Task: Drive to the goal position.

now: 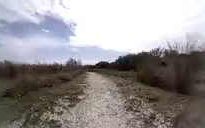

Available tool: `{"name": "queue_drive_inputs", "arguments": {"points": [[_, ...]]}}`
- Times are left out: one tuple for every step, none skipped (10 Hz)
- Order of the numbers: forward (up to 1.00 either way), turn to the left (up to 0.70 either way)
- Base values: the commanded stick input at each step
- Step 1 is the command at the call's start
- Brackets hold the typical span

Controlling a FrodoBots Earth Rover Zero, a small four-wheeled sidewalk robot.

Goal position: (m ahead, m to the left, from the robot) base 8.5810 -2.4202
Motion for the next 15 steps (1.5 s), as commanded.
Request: {"name": "queue_drive_inputs", "arguments": {"points": [[0.7,0.0],[0.7,0.0],[0.7,0.0],[0.7,0.0],[0.7,0.0],[0.7,0.0],[0.7,0.0],[0.7,0.0],[0.7,0.0],[0.7,0.0],[0.7,0.0],[0.7,0.0],[0.7,0.0],[0.7,0.0],[0.7,0.0]]}}
